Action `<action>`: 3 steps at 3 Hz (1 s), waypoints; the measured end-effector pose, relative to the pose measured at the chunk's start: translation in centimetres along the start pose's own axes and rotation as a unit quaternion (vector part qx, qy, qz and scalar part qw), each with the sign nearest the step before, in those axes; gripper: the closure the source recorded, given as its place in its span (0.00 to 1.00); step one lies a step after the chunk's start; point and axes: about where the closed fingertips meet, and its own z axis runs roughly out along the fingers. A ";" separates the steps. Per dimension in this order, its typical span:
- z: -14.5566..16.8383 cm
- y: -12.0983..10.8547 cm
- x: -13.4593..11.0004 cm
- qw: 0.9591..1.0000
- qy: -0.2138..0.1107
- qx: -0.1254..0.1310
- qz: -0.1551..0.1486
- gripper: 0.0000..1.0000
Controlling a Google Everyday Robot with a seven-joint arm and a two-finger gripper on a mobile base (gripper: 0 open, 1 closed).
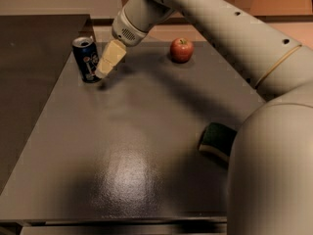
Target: Pick pepsi can
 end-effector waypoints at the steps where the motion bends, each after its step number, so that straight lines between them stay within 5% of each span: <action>1: 1.3 0.2 -1.6 1.000 -0.014 -0.006 -0.008 0.00; 2: 2.4 0.2 -2.9 1.000 -0.027 -0.010 -0.012 0.00; 3: 3.2 0.1 -3.6 0.999 -0.035 -0.019 -0.010 0.18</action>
Offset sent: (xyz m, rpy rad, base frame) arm 0.0087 0.0512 0.0080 0.0818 -0.0214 0.0445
